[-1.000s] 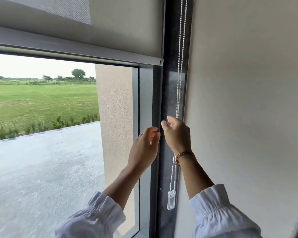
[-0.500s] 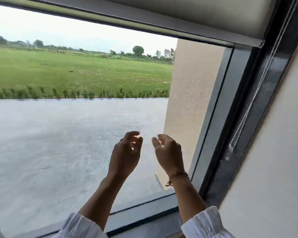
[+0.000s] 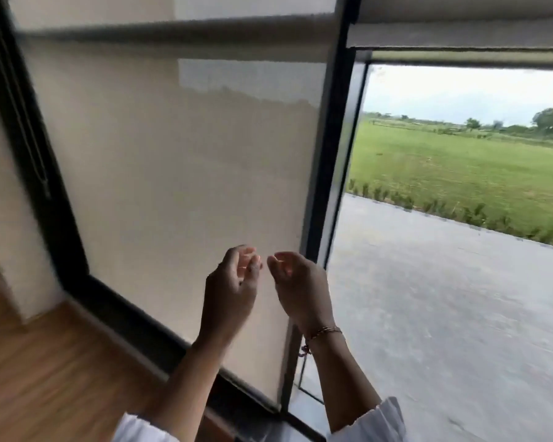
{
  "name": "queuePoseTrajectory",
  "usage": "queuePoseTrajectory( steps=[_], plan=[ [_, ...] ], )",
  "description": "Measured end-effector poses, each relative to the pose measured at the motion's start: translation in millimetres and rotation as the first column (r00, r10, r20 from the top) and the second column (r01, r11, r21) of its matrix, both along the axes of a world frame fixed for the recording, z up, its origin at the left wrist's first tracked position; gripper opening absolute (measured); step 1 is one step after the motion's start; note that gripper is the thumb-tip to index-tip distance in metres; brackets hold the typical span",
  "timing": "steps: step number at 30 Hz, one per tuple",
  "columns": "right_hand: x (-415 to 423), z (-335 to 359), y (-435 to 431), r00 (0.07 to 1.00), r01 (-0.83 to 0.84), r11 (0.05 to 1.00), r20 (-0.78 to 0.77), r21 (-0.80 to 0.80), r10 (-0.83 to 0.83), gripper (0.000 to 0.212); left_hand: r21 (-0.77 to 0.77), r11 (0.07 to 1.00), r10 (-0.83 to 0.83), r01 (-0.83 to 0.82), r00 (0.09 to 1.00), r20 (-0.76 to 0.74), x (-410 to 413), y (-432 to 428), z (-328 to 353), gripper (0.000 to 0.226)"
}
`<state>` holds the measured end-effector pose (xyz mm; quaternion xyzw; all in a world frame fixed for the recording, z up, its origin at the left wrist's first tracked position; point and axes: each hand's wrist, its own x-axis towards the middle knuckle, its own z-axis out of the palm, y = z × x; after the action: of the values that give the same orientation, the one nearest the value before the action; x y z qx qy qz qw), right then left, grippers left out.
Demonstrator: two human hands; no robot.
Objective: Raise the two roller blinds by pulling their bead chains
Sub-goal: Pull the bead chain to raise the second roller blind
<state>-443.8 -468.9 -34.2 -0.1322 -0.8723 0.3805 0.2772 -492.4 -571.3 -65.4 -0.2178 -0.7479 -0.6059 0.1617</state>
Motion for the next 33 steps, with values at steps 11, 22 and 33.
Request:
queuePoseTrajectory(
  steps=[11, 22, 33],
  plan=[
    [-343.9, -8.3, -292.4, 0.925, -0.370, 0.900, -0.001, -0.232, 0.380, 0.029, -0.017, 0.927, 0.374, -0.374, 0.923, 0.095, -298.7, -317.4, 2.3, 0.021],
    [-688.3, 11.8, -472.9, 0.877, -0.473, 0.856, -0.017, -0.208, 0.480, 0.034, -0.059, 0.870, 0.494, -0.490, 0.863, 0.106, -633.6, -484.6, 32.8, 0.019],
    [-993.9, 39.3, -621.5, 0.875, -0.484, 0.838, -0.163, -0.253, 0.456, 0.024, 0.112, 0.911, 0.385, -0.397, 0.916, 0.113, -956.1, -624.9, 62.7, 0.018]
  ],
)
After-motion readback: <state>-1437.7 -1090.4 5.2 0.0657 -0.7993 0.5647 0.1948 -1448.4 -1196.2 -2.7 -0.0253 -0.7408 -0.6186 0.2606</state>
